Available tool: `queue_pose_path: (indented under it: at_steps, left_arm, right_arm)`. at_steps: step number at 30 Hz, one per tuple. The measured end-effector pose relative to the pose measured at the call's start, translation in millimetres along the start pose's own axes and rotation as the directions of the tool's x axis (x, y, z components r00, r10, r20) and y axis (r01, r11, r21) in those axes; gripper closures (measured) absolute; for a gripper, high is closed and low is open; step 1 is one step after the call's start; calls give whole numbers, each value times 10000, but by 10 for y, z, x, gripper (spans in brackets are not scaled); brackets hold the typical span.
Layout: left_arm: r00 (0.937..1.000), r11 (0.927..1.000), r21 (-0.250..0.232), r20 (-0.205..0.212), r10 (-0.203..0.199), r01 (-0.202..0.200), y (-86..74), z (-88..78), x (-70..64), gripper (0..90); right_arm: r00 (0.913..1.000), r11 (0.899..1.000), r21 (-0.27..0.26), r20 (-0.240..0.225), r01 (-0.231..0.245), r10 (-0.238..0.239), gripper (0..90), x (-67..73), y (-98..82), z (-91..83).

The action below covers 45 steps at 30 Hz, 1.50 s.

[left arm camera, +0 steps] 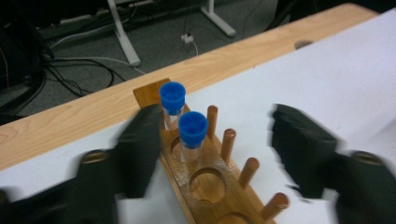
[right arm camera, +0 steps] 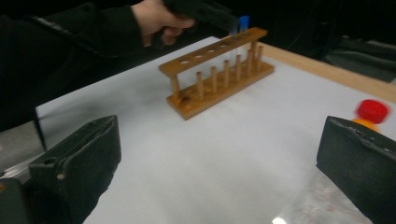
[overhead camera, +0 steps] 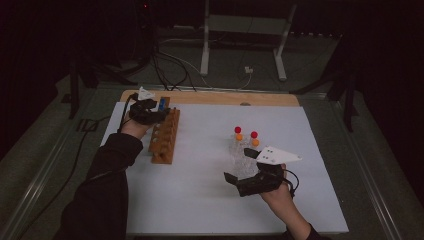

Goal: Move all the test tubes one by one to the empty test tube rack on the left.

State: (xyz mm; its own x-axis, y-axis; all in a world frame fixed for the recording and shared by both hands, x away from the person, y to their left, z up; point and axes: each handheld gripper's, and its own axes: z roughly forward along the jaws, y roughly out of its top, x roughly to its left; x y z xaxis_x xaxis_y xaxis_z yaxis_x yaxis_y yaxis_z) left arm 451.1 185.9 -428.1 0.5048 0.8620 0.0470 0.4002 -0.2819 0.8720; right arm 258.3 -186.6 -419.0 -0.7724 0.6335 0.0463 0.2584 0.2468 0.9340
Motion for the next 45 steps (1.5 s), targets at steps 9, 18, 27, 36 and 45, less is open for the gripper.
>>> queue_pose_path:
  at_steps: [9, 18, 27, 36, 45]
  left_arm:
    - [9850, 9978, -653, 1723, -15, 130, -34, -435, -153, 31]
    - [9624, 9884, -1517, 2693, 365, 50, -259, -926, -356, 17]
    - [9484, 9843, -1755, 3091, 704, -159, -545, -1209, -580, 17]
    - [9376, 9812, -1891, 3327, 1011, -387, -752, -1308, -817, 17]
    - [9286, 9822, -1803, 3530, 1145, -526, -810, -1296, -893, 17]
  right_arm:
    - [9935, 10000, -80, 1138, 1, 8, 0, -230, 25, -118]
    - [9761, 9995, 115, 2160, -289, 258, 21, -477, -5, -157]
    - [9533, 9903, 1077, 2973, -880, 524, 223, -673, -170, -39]
    - [9330, 9625, 2188, 3519, -1601, 752, 431, -739, -287, 85]
    - [9222, 9455, 2518, 3730, -2064, 1020, 603, -842, -343, 155]
